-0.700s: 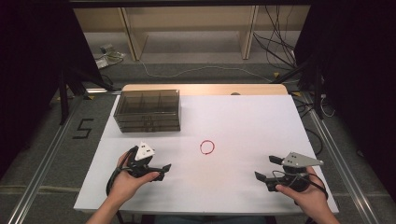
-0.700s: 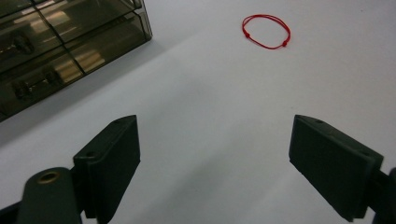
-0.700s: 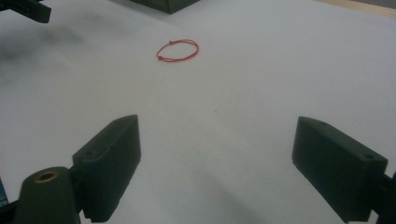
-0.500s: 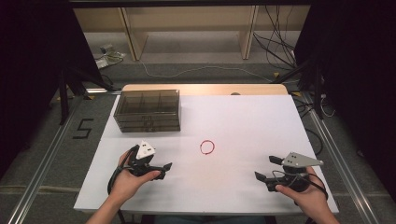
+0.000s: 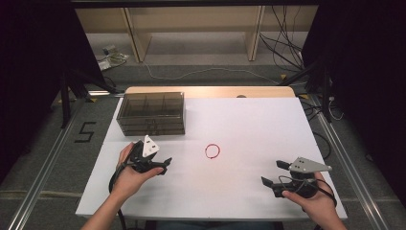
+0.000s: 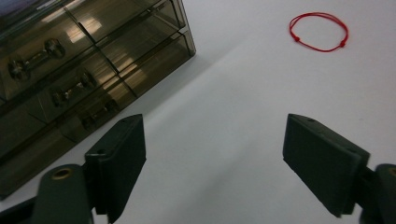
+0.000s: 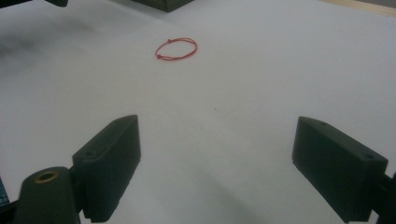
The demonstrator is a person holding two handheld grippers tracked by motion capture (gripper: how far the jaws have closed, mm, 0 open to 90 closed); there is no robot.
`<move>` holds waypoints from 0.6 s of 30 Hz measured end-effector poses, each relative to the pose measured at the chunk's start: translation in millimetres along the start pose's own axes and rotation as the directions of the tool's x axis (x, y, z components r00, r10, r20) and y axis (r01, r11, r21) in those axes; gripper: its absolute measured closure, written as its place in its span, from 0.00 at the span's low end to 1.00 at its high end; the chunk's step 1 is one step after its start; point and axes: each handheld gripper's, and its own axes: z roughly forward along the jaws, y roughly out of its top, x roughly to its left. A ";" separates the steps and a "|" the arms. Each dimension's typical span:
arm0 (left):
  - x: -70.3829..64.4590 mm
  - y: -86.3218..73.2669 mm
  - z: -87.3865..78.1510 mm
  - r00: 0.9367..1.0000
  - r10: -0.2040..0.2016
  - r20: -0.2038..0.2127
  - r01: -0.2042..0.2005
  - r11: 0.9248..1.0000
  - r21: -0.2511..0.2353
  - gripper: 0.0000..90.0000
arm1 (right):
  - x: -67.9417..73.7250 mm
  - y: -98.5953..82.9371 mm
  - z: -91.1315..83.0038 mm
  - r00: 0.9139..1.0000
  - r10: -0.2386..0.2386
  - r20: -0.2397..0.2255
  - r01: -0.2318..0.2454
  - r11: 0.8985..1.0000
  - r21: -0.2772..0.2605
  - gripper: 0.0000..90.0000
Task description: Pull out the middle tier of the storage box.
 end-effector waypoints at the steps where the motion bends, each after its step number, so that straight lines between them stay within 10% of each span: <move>1: 2.6 1.1 2.5 1.000 0.007 0.001 -0.007 1.000 0.002 0.26 | -0.8 -0.1 0.2 1.000 0.003 -0.001 -0.003 1.000 0.002 0.18; 9: 31.0 5.2 17.5 0.998 -0.018 -0.053 0.019 1.000 0.009 0.28 | -2.5 -0.7 1.8 1.000 0.014 0.001 -0.014 1.000 0.008 0.18; 14: 39.9 2.6 22.4 0.991 0.059 -0.118 -0.054 0.998 0.041 0.28 | -2.2 -0.9 1.9 1.000 0.011 0.000 -0.011 1.000 0.010 0.18; 18: 41.6 1.4 31.7 0.968 0.179 -0.173 -0.167 0.982 0.086 0.31 | -2.0 -1.1 2.4 1.000 0.015 0.002 -0.015 1.000 0.012 0.18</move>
